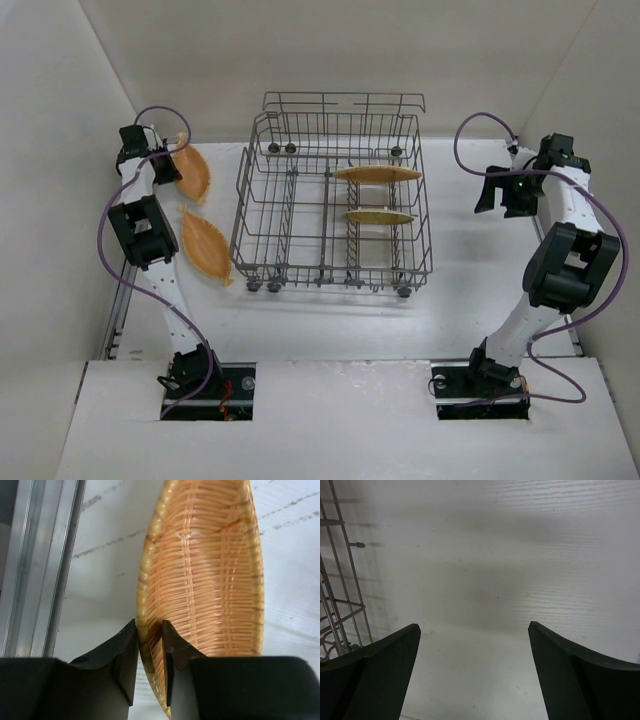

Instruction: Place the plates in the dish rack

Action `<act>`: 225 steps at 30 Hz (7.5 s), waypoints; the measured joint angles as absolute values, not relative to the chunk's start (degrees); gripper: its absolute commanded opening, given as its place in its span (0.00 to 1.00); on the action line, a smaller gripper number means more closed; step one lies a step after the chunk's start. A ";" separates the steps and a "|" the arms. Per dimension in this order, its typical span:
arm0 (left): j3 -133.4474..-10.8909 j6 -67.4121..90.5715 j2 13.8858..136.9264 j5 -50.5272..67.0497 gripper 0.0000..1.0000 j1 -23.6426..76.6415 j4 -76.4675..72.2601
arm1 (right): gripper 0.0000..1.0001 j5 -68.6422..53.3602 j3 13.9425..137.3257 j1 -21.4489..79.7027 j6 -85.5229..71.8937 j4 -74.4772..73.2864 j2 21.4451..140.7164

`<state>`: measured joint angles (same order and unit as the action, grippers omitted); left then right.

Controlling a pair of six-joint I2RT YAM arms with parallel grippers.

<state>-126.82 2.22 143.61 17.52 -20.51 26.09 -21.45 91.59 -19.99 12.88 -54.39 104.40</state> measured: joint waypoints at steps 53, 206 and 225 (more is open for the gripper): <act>-101.23 -34.00 89.80 -1.54 0.04 9.93 8.56 | 0.92 -28.56 73.82 -19.79 14.79 -42.09 95.31; -96.12 -18.20 75.42 -4.89 1.00 10.39 23.62 | 0.89 -30.68 83.99 -17.87 14.76 -44.51 101.78; -56.58 20.91 63.90 17.15 0.84 -23.88 40.51 | 0.89 -30.55 87.07 -17.47 15.99 -48.14 102.45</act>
<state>-56.58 20.91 63.90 17.15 -23.88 40.51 -30.55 87.07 -17.47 15.99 -48.14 102.45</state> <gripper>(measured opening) 0.888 0.894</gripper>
